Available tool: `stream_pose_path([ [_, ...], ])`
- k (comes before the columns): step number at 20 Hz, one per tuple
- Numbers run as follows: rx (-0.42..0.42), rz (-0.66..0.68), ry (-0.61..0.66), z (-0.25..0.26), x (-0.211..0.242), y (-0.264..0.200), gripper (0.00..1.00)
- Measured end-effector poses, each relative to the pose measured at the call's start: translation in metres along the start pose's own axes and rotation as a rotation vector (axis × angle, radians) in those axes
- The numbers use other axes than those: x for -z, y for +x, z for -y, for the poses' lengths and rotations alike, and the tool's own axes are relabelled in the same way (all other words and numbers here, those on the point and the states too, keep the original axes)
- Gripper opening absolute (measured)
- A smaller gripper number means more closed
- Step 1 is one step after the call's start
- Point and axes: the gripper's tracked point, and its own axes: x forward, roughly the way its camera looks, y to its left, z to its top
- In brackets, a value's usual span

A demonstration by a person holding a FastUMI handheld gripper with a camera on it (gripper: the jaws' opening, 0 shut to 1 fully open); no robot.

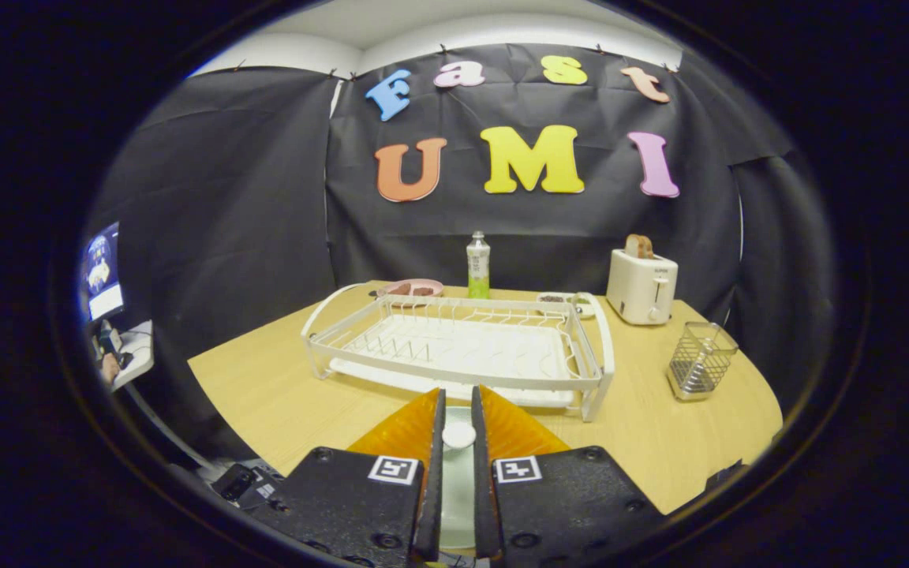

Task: Take the plate from the dish rack, then take the spoon from the basket and place it into the plate.

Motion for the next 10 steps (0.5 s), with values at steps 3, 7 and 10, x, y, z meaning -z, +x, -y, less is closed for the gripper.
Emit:
stream_pose_path([
  [3, 0.077, 0.039, 0.032, 0.018, -0.018, -0.015, 0.37],
  [7, 0.149, 0.147, -0.03, 0.026, -0.043, -0.047, 0.72],
  [10, 0.196, 0.213, -0.025, 0.029, -0.057, -0.073, 0.98],
])
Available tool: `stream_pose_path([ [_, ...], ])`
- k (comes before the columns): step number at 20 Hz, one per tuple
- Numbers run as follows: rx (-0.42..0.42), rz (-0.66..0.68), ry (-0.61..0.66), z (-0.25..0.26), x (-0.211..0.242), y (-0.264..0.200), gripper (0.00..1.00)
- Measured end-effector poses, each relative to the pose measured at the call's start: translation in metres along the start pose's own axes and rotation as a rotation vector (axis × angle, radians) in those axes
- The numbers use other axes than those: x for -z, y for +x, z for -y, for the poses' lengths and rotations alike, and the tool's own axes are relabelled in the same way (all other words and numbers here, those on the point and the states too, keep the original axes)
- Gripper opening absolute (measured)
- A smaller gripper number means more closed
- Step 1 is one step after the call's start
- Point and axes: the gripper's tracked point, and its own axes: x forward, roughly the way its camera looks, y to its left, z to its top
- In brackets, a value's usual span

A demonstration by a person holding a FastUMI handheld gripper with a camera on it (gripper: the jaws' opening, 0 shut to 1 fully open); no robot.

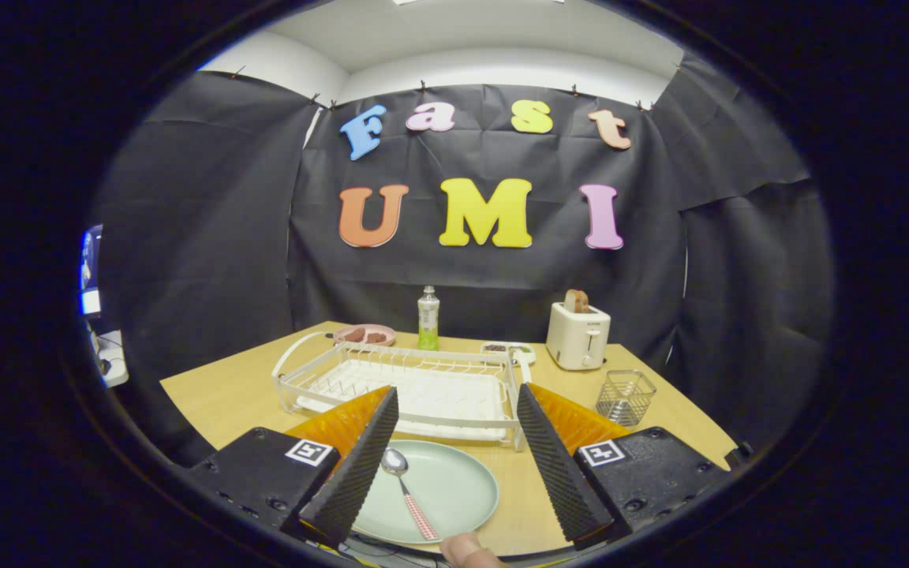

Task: Take the plate from the dish rack, then take the spoon from the basket and place it into the plate.

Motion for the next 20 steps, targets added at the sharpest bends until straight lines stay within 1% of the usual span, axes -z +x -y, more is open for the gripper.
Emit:
stream_pose_path([
  [2, 0.021, 0.022, 0.022, 0.006, -0.008, -0.016, 1.0],
  [7, 0.101, 0.049, 0.064, 0.041, -0.024, -0.051, 1.0],
  [10, 0.051, 0.031, 0.102, 0.041, -0.029, -0.063, 1.0],
  [12, 0.049, 0.025, 0.097, 0.055, -0.03, -0.069, 1.0],
  [15, 0.111, 0.104, 0.091, 0.086, -0.047, -0.076, 1.0],
  [17, 0.157, 0.128, 0.093, 0.105, -0.05, -0.078, 1.0],
  [20, 0.142, 0.134, 0.134, 0.11, -0.054, -0.083, 1.0],
])
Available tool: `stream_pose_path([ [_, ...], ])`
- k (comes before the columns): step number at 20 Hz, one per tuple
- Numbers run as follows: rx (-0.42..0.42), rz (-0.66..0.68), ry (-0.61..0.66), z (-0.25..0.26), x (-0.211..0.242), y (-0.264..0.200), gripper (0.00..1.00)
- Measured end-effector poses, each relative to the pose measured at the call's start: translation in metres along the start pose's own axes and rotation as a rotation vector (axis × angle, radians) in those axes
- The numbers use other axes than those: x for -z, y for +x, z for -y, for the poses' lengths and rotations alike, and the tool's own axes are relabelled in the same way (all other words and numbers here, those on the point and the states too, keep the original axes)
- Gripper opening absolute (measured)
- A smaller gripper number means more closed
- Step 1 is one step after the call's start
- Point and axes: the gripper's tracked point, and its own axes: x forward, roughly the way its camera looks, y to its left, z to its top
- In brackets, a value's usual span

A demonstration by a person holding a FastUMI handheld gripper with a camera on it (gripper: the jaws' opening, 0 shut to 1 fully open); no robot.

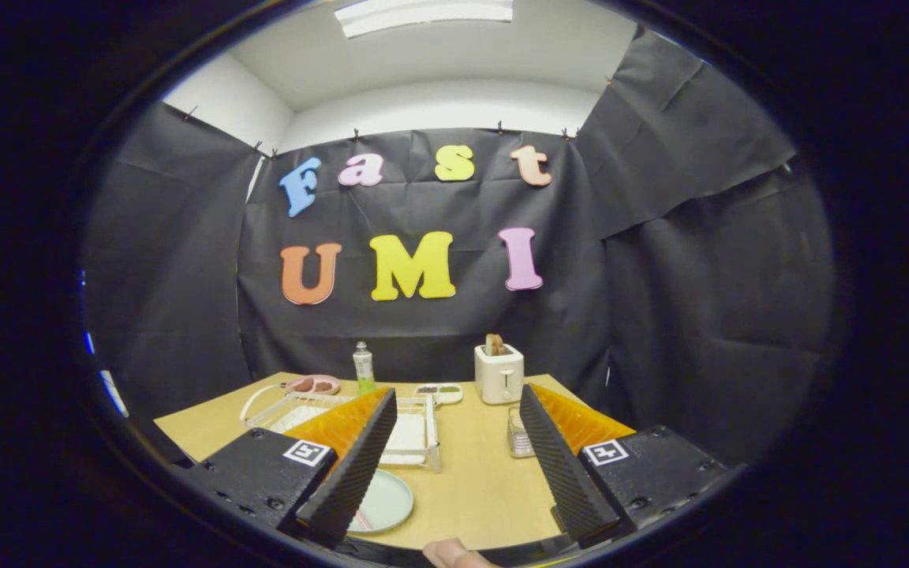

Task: Take the plate from the dish rack, then take the spoon from the basket and place it into the plate.

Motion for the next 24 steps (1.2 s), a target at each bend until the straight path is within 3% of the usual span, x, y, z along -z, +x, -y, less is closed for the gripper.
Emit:
stream_pose_path([
  [24, 0.029, -0.066, -0.035, 0.013, 0.018, -0.001, 1.0],
])
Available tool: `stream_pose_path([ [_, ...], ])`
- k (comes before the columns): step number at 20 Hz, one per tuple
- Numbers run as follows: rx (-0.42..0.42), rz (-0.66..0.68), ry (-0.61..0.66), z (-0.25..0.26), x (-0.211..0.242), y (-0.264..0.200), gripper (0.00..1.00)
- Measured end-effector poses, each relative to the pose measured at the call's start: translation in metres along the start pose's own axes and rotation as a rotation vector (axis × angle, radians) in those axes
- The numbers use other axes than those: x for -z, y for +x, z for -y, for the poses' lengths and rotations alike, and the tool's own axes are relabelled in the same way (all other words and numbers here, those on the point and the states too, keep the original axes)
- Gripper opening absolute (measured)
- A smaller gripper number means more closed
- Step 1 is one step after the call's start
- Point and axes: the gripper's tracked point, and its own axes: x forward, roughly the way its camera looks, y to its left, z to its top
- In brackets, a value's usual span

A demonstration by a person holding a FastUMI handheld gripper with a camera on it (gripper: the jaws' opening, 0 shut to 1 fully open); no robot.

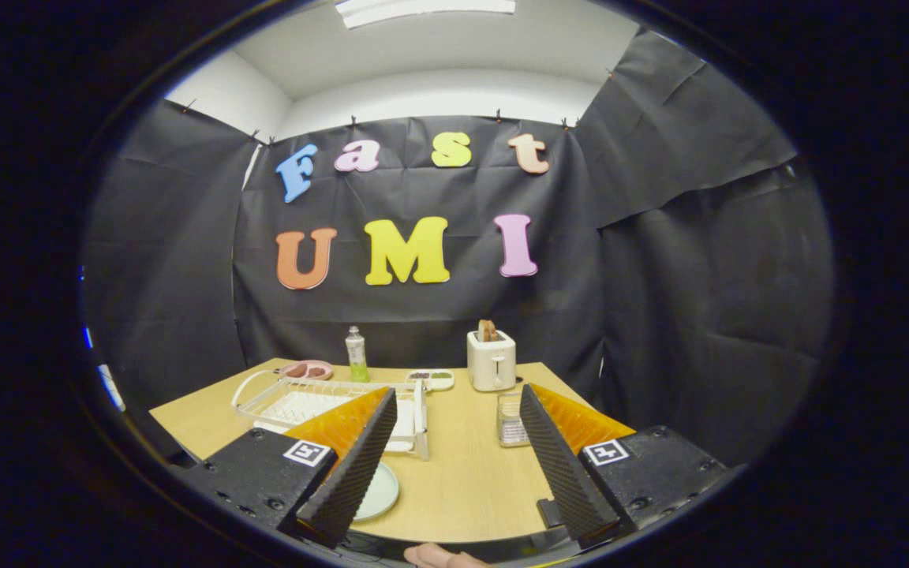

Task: Take the plate from the dish rack, then take the spoon from the basket and place it into the plate.

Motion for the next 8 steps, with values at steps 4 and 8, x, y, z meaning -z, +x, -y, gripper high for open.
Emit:
stream_pose_path([
  [4, -0.013, -0.015, 0.027, -0.0008, 0.0029, 0.0011, 1.0],
  [8, -0.012, -0.025, 0.036, 0.0029, 0.0044, 0.0021, 1.0],
])
